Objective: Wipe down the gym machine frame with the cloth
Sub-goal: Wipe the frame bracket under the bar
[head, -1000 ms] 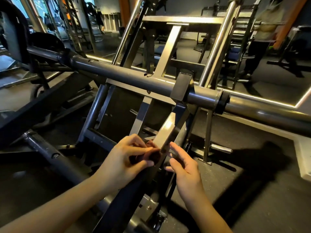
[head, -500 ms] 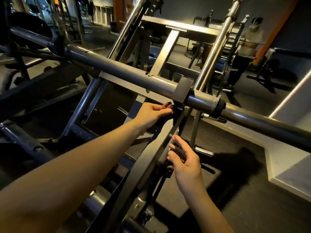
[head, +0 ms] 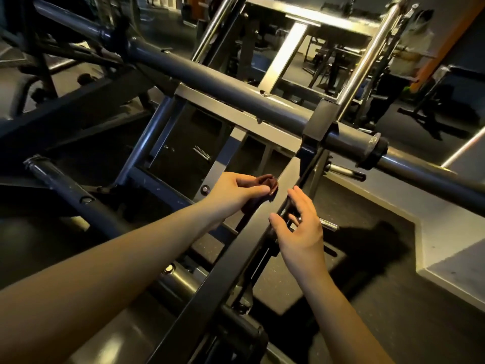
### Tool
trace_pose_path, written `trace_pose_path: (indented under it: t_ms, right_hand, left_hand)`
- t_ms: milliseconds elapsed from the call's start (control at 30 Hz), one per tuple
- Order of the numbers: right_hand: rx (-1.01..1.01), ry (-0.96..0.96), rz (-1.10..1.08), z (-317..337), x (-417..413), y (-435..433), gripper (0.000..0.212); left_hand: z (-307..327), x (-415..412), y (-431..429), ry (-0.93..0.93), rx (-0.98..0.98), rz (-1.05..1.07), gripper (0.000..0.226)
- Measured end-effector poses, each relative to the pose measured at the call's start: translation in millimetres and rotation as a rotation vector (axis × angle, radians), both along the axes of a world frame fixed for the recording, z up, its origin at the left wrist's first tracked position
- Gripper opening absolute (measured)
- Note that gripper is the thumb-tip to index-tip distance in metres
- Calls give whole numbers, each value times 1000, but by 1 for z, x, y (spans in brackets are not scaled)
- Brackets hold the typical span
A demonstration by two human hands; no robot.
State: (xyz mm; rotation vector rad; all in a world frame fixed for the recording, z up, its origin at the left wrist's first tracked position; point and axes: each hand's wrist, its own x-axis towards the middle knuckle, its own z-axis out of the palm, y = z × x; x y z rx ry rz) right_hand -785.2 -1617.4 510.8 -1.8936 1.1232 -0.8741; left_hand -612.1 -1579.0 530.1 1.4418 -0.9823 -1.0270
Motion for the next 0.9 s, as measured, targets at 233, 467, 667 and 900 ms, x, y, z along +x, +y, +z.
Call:
trace_pose_path:
  t_ms: [233,467,667,900]
  right_hand:
    - [-18,7,-22,-2,4,7,61]
    - [-249,89,11,-14,6,30,52]
    - [-352,11,126,-14,14,50,40]
    - [-229,154,456,2,41,72,30]
  left_hand:
    - [-6,8,35,-1,133,-53,18]
    - [-10,4,107,32,295,-63,22]
    - [-25,10,164,90,420,-73,23]
    - [-22,35,199,92,496,-192,41]
